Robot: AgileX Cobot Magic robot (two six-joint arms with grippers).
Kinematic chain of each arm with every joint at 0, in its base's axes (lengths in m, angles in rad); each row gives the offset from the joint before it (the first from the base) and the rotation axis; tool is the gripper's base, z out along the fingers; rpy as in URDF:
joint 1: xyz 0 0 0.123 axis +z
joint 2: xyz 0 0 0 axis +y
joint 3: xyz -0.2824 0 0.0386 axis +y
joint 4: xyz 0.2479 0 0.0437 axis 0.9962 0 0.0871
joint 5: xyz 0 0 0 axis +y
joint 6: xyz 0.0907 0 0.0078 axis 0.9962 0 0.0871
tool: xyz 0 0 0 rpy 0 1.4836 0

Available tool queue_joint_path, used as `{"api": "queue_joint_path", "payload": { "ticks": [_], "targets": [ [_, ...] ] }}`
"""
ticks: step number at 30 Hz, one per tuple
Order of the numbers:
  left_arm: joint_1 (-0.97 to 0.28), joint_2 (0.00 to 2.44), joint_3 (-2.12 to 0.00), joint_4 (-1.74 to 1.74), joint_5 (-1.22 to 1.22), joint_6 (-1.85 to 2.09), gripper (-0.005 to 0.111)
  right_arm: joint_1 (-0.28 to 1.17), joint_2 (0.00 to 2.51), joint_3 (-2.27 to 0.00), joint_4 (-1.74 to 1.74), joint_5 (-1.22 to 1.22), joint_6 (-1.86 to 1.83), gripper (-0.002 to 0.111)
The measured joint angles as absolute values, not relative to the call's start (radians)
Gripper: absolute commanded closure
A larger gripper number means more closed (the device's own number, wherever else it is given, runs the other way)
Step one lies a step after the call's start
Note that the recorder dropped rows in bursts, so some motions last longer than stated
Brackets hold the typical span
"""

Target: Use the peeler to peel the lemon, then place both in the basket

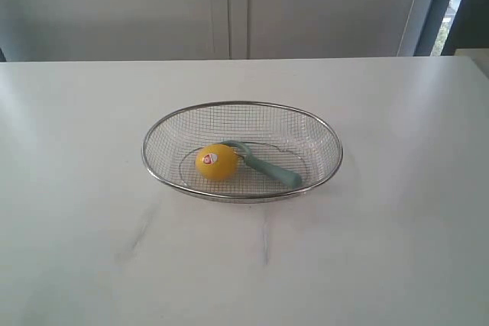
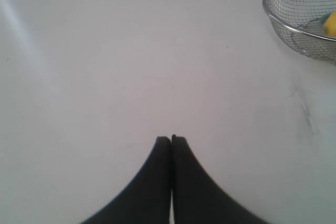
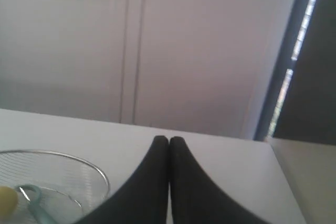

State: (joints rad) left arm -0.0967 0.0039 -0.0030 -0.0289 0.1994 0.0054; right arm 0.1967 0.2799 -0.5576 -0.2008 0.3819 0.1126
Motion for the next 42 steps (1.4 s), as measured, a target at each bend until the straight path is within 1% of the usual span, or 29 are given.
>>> {"api": "queue_joint_path", "payload": {
  "ticks": [1, 4, 11, 16, 25, 42],
  "targets": [
    [-0.097, 0.004, -0.003, -0.029, 0.199, 0.005, 0.107, 0.151, 0.267, -0.504, -0.201, 0.382, 0.113, 0.108],
    [-0.097, 0.004, -0.003, -0.029, 0.199, 0.005, 0.107, 0.097, 0.232, -0.377, -0.201, 0.382, 0.113, 0.108],
    [-0.097, 0.004, -0.003, -0.029, 0.199, 0.005, 0.107, 0.086, 0.194, -0.155, -0.201, 0.390, 0.113, 0.108],
    [-0.097, 0.004, -0.003, -0.029, 0.199, 0.005, 0.107, 0.086, 0.161, -0.028, -0.201, 0.331, 0.113, 0.108],
    [-0.097, 0.004, -0.003, -0.029, 0.199, 0.005, 0.107, 0.086, 0.010, -0.005, -0.201, 0.296, 0.113, 0.108],
    [-0.097, 0.004, -0.003, -0.029, 0.199, 0.007, 0.107, 0.086, 0.006, -0.005, -0.155, 0.318, 0.135, 0.108]
  ]
}}
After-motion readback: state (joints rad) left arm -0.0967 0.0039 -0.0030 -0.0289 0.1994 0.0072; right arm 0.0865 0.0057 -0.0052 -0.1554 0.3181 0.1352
